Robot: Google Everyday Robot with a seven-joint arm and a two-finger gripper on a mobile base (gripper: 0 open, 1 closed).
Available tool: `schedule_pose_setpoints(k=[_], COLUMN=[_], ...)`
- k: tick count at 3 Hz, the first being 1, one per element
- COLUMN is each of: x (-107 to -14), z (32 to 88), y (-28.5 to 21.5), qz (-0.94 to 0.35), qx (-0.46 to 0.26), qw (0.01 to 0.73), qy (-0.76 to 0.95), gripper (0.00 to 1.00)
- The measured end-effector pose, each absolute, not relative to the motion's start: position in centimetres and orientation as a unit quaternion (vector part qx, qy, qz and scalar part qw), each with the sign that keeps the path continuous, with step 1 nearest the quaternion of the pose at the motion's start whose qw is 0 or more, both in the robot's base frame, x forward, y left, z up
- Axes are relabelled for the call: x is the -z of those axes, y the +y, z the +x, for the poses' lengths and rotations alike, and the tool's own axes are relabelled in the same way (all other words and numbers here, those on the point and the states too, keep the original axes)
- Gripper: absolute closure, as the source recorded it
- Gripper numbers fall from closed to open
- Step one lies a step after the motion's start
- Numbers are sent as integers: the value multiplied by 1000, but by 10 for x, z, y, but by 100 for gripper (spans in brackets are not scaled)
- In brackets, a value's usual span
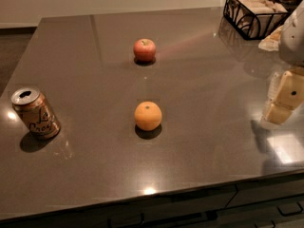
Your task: Move orange near apple
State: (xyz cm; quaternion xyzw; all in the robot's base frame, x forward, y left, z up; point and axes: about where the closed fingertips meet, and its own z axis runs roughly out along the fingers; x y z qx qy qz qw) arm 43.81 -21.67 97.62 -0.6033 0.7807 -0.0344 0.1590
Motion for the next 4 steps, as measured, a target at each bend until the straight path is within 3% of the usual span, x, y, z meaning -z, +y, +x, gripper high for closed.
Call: schedule_pose_setpoints(k=[2,4], x=[-969,-937], z=[450,470], y=[-194,-118], qz=[-610,-631], qx=[12,-47], qw=[165,193], qy=[775,750], gripper=[0,0])
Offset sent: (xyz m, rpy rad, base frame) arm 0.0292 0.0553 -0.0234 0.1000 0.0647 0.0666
